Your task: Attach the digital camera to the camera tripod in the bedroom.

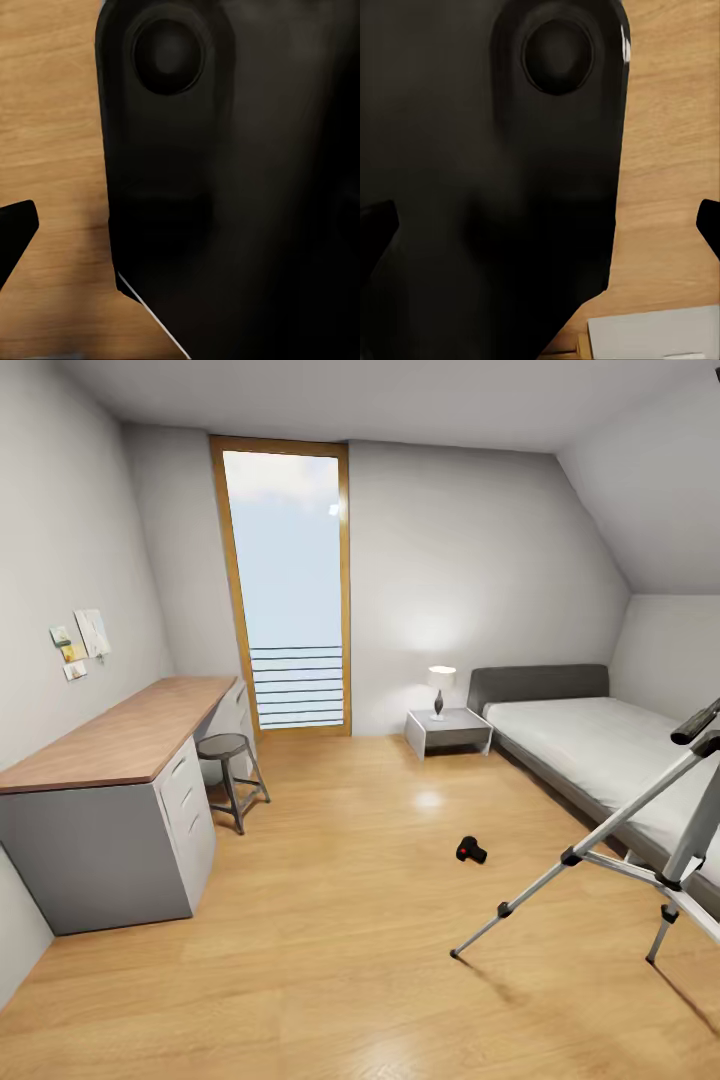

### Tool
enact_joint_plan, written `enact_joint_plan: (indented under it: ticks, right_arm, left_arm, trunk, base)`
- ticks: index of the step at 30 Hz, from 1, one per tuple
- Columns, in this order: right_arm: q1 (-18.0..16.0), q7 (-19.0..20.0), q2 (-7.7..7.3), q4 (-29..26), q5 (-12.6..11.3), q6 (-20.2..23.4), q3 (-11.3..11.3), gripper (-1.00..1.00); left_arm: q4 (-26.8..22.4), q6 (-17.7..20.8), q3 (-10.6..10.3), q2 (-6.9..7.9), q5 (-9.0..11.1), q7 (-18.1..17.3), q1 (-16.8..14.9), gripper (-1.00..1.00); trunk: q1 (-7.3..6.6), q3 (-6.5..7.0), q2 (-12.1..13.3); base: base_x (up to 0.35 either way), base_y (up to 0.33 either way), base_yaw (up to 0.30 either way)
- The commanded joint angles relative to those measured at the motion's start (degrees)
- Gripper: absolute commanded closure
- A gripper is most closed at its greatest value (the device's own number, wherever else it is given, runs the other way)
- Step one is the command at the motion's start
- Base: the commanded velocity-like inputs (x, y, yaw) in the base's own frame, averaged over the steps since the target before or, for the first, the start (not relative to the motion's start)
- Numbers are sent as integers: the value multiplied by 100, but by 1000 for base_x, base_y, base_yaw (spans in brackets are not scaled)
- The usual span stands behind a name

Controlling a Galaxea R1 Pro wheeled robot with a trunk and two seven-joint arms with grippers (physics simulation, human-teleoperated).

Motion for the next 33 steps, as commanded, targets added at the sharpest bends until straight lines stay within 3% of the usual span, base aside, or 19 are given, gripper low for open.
enact_joint_plan:
  ticks: [1,9,15,21,27,32,33]
  right_arm:
    - [-1,0,0,0,0,0,0,-100]
    - [-37,0,-246,-75,27,-124,7,-100]
    - [-31,0,-238,-87,27,-316,9,-100]
    - [-29,0,-237,-88,21,-509,9,-100]
    - [-28,0,-237,-88,19,-702,9,-100]
    - [-28,0,-237,-88,18,-862,9,-100]
    - [-28,0,-237,-88,18,-1201,9,-100]
  left_arm:
    - [0,0,0,0,0,0,-1,-100]
    - [-123,49,10,-198,16,-24,1,-100]
    - [-131,62,7,-378,18,-9,-9,-100]
    - [-132,103,15,-288,19,-1,-10,-100]
    - [-140,296,27,-94,26,-26,-10,-100]
    - [-140,456,27,-83,26,-32,-10,-100]
    - [-141,1134,27,-85,26,-33,-10,-100]
  trunk:
    - [0,-3,-1]
    - [0,-3,-1]
    - [0,-3,-1]
    - [0,-3,-1]
    - [0,-3,-1]
    - [0,-3,-1]
    - [0,-3,-1]
  base:
    - [0,0,0]
    - [0,0,0]
    - [0,0,0]
    - [29,13,0]
    - [282,186,0]
    - [318,127,0]
    - [333,51,0]
